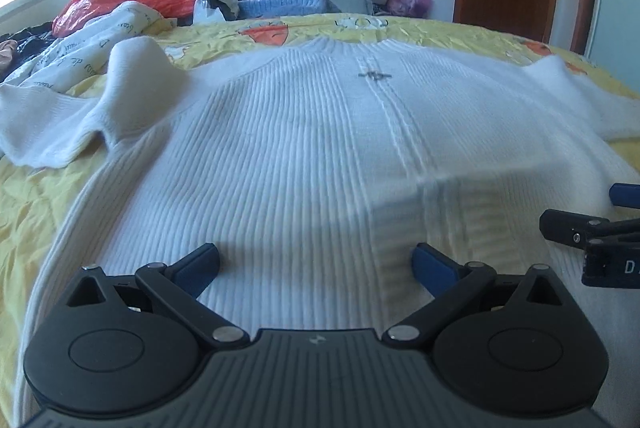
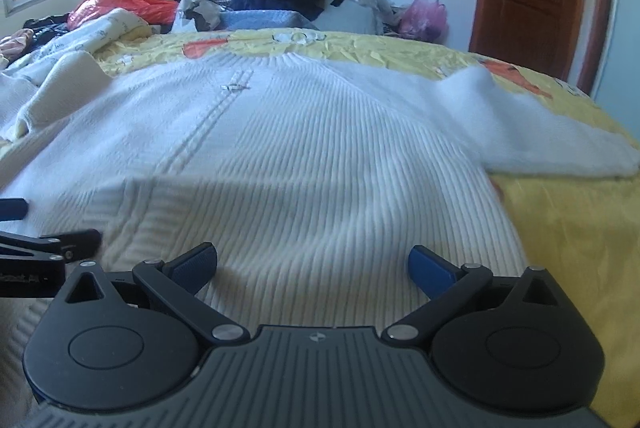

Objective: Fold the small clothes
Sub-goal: 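Grasp the cardigan sleeve cuff with the right tool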

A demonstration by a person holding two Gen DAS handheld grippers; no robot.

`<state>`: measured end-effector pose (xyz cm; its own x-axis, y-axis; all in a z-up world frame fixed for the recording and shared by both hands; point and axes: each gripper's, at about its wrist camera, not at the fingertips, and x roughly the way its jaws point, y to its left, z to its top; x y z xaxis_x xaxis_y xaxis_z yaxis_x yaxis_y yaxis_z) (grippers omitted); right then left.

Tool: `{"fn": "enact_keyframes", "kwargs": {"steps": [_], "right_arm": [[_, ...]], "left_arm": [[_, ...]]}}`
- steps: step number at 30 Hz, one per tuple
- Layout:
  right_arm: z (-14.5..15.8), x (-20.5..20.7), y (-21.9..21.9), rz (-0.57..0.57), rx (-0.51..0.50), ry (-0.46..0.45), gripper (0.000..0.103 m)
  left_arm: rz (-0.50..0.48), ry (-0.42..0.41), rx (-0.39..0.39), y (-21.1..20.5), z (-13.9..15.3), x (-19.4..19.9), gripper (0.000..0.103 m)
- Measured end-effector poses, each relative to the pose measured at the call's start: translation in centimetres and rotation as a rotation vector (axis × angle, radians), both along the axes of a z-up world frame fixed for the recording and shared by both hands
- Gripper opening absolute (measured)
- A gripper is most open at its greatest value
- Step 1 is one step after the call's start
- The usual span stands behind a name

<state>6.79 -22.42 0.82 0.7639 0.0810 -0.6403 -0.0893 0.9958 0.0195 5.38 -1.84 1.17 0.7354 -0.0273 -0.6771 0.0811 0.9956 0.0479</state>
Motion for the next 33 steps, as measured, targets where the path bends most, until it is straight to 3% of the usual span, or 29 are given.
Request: {"fn": "enact_keyframes", "kwargs": {"steps": [7, 12, 14, 17, 23, 28, 33], "right_arm": [[0.7, 3.7, -2.4, 0.037, -0.002, -0.037, 0.103], [3.4, 5.9, -8.8, 0.054, 0.115, -0.164, 0.102], [4.2, 7.2, -13.2, -0.015, 0.179, -0.195, 0.102], [4.7, 9.5, -21.7, -0.218, 0.313, -0.207, 0.101], [2.7, 10.8, -37.2, -0.637, 0.569, -0.206, 0.085], [-1.1, 9.7, -42.8, -0.859, 0.72, -0.213, 0.062], [-4.3, 9.4, -43.2, -0.895, 0.78, -0.239, 0.06]], "left_arm": [[0.016, -0.017, -0.027, -0.6, -0.8, 2.1, 0.103], [0.022, -0.04, -0.038, -0.5, -1.0, 1.7, 0.103], [0.022, -0.039, -0.037, -0.5, -1.0, 1.7, 0.103], [0.023, -0.04, -0.039, -0.4, -1.0, 1.7, 0.103], [0.022, -0.039, -0.038, -0.5, -1.0, 1.7, 0.103], [0.022, -0.039, -0.038, -0.5, -0.9, 1.7, 0.103], [0.022, -0.039, -0.039, -0.5, -1.0, 1.7, 0.103]]}}
